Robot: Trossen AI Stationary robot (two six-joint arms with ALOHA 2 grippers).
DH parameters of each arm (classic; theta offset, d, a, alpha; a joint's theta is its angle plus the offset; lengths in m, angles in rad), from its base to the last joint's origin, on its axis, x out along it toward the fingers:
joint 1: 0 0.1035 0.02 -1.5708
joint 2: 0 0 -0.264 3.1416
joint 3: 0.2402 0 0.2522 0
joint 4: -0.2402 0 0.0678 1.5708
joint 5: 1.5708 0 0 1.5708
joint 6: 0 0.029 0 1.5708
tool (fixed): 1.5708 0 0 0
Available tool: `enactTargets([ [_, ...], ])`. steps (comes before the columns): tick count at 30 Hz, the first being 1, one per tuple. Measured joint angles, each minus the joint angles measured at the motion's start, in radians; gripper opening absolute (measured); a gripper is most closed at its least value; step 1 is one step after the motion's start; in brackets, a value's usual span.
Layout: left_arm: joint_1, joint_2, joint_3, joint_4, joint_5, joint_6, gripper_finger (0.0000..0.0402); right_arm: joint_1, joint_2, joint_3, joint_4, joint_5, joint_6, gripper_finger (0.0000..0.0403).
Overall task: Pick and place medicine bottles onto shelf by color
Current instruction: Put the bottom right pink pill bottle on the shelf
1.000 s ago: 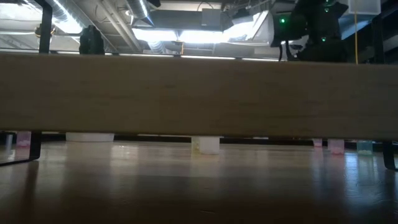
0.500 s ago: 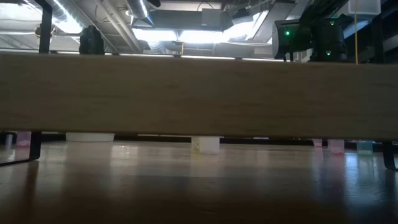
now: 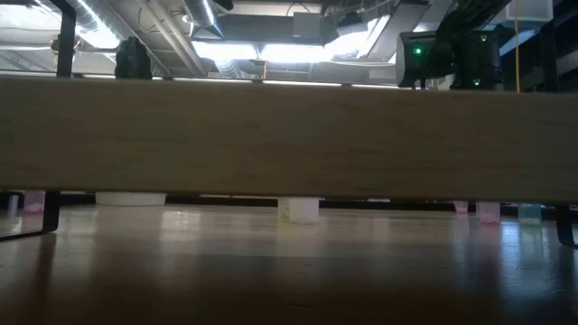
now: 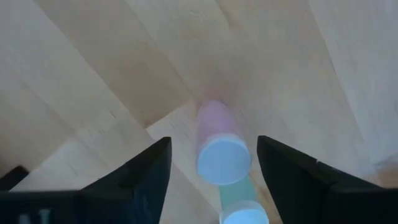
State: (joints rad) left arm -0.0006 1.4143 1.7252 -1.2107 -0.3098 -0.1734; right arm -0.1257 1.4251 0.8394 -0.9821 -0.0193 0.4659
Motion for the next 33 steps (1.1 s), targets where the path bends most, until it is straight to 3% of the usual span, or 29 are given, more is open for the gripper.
enactTargets([
  [20,0.000,0.000,0.000,0.000,0.000,0.000,0.0231,0.000,0.000,0.000,0.016,0.037,0.003,0.0137],
  [33,0.000,0.000,0.000,0.000,0.000,0.000,0.0231,0.000,0.000,0.001,0.016,0.031,0.000,0.0132],
])
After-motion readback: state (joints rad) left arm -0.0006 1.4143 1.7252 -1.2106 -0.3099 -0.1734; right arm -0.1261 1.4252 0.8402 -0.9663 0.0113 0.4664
